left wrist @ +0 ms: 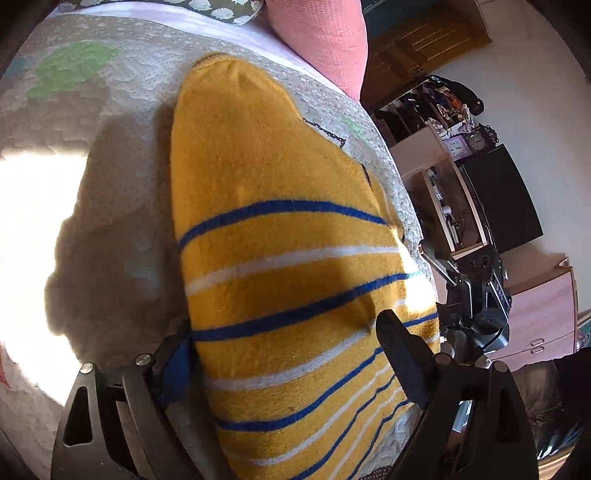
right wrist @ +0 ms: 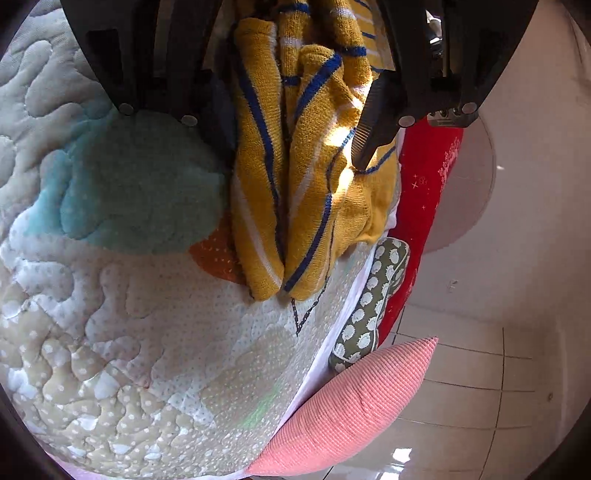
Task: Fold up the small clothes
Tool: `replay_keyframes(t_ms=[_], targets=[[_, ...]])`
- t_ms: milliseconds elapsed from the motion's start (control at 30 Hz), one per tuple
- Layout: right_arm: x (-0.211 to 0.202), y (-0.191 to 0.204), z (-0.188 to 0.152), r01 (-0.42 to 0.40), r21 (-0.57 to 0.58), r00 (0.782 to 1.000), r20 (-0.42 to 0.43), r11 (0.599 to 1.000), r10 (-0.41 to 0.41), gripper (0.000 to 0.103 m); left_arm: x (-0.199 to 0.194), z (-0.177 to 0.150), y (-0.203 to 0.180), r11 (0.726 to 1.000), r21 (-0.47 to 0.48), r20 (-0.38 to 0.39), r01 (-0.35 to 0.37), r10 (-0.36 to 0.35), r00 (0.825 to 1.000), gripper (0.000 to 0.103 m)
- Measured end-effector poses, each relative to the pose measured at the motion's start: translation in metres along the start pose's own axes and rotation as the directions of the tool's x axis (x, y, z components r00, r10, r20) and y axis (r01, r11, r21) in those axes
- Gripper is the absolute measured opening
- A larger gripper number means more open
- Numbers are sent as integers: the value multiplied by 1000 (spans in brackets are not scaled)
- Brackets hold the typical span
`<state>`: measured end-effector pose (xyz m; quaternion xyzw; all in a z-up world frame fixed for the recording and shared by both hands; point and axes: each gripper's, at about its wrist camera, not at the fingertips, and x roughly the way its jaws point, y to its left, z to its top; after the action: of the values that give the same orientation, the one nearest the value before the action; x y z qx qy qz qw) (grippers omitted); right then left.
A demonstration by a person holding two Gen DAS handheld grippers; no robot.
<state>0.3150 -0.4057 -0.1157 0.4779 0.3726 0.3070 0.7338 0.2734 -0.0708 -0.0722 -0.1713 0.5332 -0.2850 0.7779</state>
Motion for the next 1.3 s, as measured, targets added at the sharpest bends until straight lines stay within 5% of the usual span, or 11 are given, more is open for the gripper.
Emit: replay_keyframes(t_ms=[67,100,133,233,500,600,667,733,933,1100,1300], targets=[[7,9,-4,54,-33,998,11,998,-54,68,8,-4,-13,995,50,-2,-86,86,996,74],[15,18,-7,127,-77,992,-5,989,-127,58,9,-5,-17,992,59,-2,-109,109,994,70],[24,25,-10,164,-104,985,-26,981,-168,36,6,-3,-19,992,55,-2,-115,115,993,60],[27,46,-14,154,-119,987,-18,981,-157,32,-17,2,-18,993,41,3,-109,109,994,39],[51,113,-41,36,-227,998,-47,973,-48,29,-79,2,-8,976,19,80,-218,215,973,42],[71,104,-47,148,-242,985,-53,959,-166,32,-69,-1,9,937,-3,54,-348,348,936,47],[79,87,-51,288,-250,950,-46,924,-308,34,-67,-9,17,931,-9,56,-364,364,930,57],[69,78,-57,274,-219,956,-44,937,-290,38,-77,-19,12,924,16,84,-383,381,921,57],[1,103,-79,324,-313,945,65,893,-321,38,-129,-77,-13,860,99,244,-501,468,850,57],[-37,145,-106,242,-368,969,136,898,-206,38,-173,-127,-11,857,17,335,-516,481,810,57],[0,161,-139,125,-398,992,17,909,-129,39,-203,-172,-4,868,-98,383,-488,485,786,57]])
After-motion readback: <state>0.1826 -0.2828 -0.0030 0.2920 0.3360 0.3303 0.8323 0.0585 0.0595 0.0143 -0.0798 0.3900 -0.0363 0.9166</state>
